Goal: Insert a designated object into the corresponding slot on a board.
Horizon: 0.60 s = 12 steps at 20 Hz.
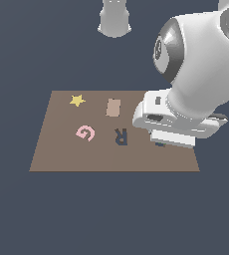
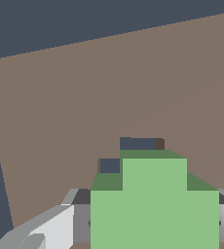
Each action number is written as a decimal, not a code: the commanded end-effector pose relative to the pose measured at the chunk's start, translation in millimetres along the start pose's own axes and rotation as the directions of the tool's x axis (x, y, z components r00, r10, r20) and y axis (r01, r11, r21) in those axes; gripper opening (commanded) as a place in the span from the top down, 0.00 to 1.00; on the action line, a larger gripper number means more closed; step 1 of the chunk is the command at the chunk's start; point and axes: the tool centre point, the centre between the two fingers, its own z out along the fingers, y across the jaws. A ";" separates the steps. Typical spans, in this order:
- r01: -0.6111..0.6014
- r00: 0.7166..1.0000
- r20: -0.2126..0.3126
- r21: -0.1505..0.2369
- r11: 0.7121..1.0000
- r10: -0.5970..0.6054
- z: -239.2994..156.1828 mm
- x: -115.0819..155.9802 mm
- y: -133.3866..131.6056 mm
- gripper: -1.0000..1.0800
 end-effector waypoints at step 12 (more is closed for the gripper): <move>-0.030 1.000 0.001 0.000 1.000 0.030 9.5 5.3 0.4 1.00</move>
